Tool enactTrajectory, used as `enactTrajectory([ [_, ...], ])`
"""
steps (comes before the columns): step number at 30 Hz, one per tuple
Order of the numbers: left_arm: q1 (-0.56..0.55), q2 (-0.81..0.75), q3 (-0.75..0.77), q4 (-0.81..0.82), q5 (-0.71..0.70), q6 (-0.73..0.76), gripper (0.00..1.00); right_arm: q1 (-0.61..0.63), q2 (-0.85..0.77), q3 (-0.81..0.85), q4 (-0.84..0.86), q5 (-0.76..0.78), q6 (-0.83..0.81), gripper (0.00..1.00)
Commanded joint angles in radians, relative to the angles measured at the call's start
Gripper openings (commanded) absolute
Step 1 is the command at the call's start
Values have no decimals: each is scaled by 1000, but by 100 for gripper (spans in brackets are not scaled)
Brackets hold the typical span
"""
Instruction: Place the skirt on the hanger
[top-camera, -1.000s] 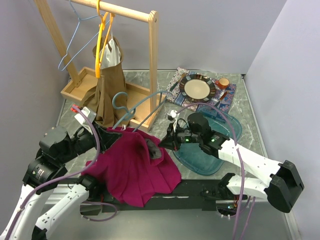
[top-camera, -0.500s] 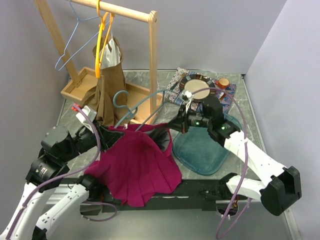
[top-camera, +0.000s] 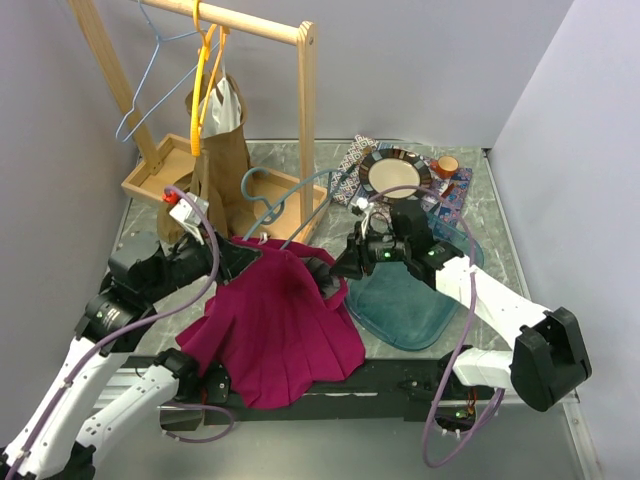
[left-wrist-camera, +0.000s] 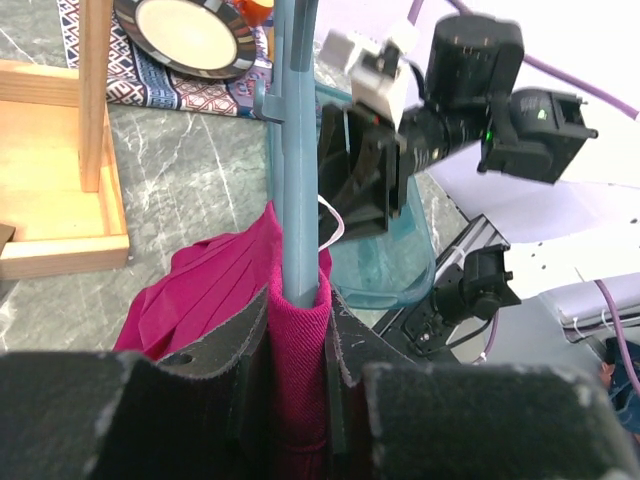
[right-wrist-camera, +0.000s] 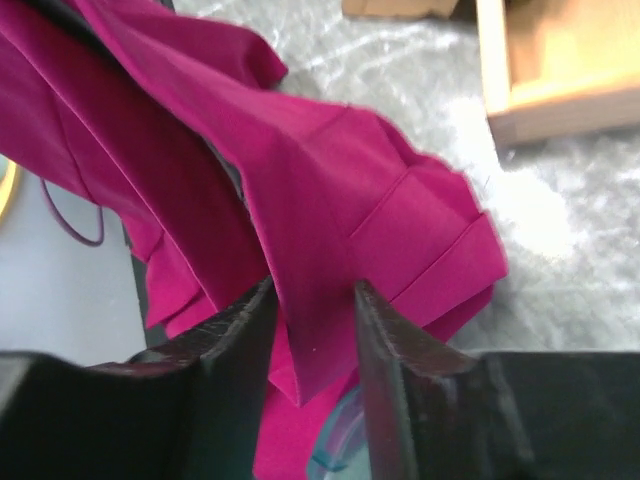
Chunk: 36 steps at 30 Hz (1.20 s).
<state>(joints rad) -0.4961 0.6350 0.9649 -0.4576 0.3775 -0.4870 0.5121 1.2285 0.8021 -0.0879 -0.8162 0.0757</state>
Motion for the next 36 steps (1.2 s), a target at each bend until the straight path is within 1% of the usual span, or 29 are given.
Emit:
enactTrajectory([
  [1,4,2,55,123,-17,-15,1,25,-12,-53,85,25,-2,46],
  [2,4,0,57,123,-17,-13,1,23,-15,-58,118,31,15,46],
  [7,2,-11,74,102,-48,-5,1,22,-3,-72,138,89,52,45],
  [12,4,-29,84,82,-57,5,1,20,6,-92,169,95,108,45],
  [15,2,-44,77,83,-57,5,1,13,26,-83,160,106,130,44],
  [16,4,-52,71,86,-55,7,1,6,29,-80,152,106,136,40],
  [18,4,-58,61,86,-43,11,1,-20,40,-58,143,92,151,24],
  [19,2,-63,60,80,-37,14,1,-33,40,-49,128,85,153,7],
  [20,4,-64,57,74,-29,27,1,-58,43,-40,120,72,156,0],
  [24,4,-75,48,54,53,62,1,-128,29,28,70,39,153,0],
  [26,4,-81,47,27,70,96,1,-161,25,52,50,19,156,0],
  [29,4,-92,43,4,89,134,1,-239,32,110,25,-43,164,0],
  [30,4,-95,37,-10,98,143,1,-279,45,121,19,-88,165,0],
  [36,4,-93,14,-33,130,176,1,-349,92,204,-18,-190,151,0],
])
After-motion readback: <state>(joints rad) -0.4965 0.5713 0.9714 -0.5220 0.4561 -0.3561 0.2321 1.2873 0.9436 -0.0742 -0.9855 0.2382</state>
